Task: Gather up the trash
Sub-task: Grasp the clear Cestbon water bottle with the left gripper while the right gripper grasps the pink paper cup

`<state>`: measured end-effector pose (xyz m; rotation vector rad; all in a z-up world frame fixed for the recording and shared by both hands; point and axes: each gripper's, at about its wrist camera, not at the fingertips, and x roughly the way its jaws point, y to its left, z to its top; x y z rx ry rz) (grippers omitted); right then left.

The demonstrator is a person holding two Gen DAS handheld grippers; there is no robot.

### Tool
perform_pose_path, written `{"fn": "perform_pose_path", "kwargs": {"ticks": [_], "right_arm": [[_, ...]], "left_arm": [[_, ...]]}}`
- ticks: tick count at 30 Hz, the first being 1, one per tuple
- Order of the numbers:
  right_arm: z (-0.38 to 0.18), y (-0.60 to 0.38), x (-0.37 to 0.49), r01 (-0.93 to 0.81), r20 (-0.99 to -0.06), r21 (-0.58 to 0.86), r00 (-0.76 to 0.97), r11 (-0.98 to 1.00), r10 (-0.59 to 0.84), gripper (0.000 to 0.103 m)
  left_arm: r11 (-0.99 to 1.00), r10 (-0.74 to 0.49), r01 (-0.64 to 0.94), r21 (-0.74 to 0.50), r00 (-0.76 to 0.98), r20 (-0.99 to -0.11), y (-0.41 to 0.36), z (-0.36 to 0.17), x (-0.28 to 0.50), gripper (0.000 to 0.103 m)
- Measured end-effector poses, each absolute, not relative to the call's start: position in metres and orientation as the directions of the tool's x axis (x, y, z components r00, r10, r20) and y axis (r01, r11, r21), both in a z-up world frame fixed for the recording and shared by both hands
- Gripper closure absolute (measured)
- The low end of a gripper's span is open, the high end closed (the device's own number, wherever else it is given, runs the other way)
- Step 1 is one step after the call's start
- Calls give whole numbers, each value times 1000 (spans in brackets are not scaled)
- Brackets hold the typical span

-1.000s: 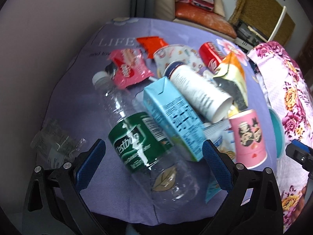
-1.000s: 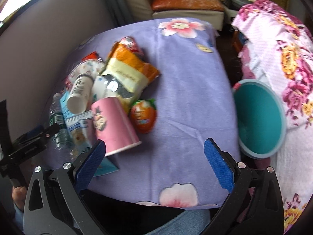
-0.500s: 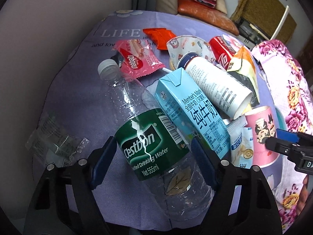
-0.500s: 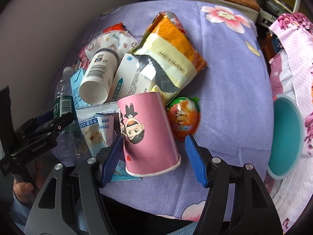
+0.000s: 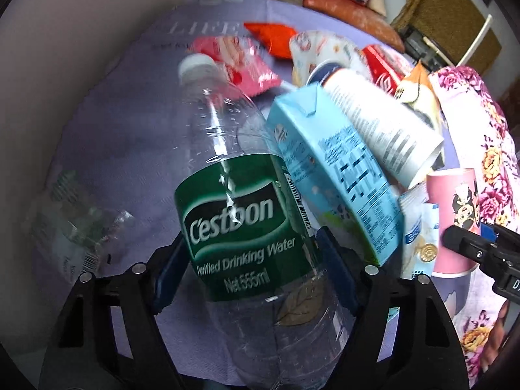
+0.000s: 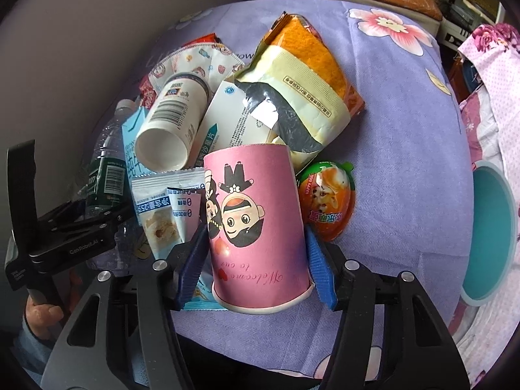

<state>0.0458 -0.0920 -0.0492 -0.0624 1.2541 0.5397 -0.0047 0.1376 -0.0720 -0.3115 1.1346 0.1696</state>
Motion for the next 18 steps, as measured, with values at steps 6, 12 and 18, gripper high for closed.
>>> {"fn": "perform_pose_path", "kwargs": {"ticks": [6, 12, 18], "right_arm": [[-34, -109, 44, -386, -883, 293, 241, 875, 402, 47], [-33, -124, 44, -356, -872, 327, 243, 876, 424, 47], [-33, -133, 40, -345, -869, 337, 245, 876, 430, 47]], "left_arm": [[942, 2, -297, -155, 468, -884, 142, -45, -14, 30], [953, 2, -273, -135, 449, -893, 137, -45, -9, 31], [948, -17, -285, -143, 403, -915, 141, -64, -1, 30]]}}
